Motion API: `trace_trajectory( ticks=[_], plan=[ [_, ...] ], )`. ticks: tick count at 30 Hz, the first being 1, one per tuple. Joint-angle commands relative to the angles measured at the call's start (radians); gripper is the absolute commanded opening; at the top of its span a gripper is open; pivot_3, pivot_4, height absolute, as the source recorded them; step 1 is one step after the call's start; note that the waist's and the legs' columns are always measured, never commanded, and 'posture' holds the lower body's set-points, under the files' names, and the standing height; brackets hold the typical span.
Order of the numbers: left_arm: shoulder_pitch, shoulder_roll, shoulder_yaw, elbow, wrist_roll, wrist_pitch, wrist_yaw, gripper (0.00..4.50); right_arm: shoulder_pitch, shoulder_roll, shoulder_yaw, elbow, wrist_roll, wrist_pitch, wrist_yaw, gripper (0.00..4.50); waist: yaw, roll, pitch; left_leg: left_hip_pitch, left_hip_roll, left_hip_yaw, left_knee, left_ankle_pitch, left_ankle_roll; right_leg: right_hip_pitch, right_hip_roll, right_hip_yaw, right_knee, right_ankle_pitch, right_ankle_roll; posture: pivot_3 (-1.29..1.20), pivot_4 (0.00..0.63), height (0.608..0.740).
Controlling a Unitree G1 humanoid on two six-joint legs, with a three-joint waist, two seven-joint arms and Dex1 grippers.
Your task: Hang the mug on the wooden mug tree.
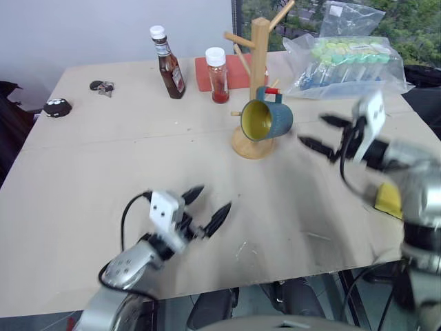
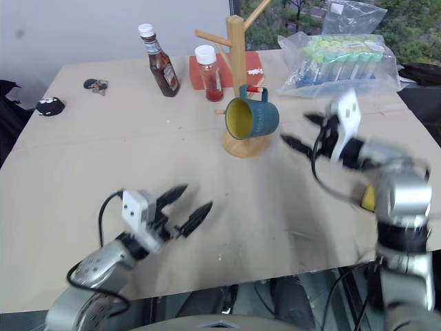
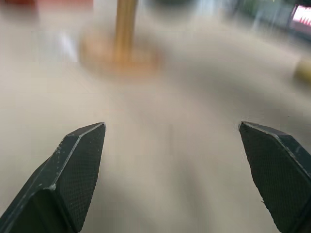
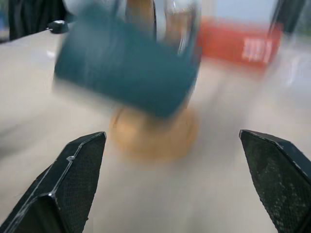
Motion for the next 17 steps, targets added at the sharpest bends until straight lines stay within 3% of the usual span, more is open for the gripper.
trace_trajectory(
  ticks=[1, 8, 17],
  plan=[
    [0.019, 0.006, 0.048, -0.006, 0.026, -0.051, -0.015, 4.5, 0.129, 0.057, -0.015, -0.106, 0.011, -0.155, -0.048, 4.45, 0.0, 0.0, 0.0, 0.001, 0.0, 0.0, 0.001, 0.0, 0.0, 0.001, 0.0, 0.0, 0.0, 0.0, 0.0, 0.0, 0.15, 0.74],
    [0.032, -0.003, 0.034, 0.036, 0.104, -0.078, -0.002, 4.5, 0.365, 0.127, 0.091, -0.019, -0.065, -0.443, -0.04, 4.45, -0.004, -0.002, -0.002, 0.019, 0.003, 0.001, 0.001, -0.002, 0.003, 0.018, 0.005, -0.004, -0.001, -0.001, 0.005, 0.0, 0.15, 0.74],
    [0.056, -0.039, 0.015, 0.041, 0.156, -0.087, 0.01, 4.5, 0.367, 0.111, 0.135, 0.097, -0.111, -0.555, -0.083, 4.45, -0.019, -0.003, -0.002, 0.019, 0.003, 0.001, 0.0, 0.001, -0.002, 0.018, 0.005, -0.004, -0.001, 0.0, 0.002, 0.0, 0.15, 0.74]
  ],
)
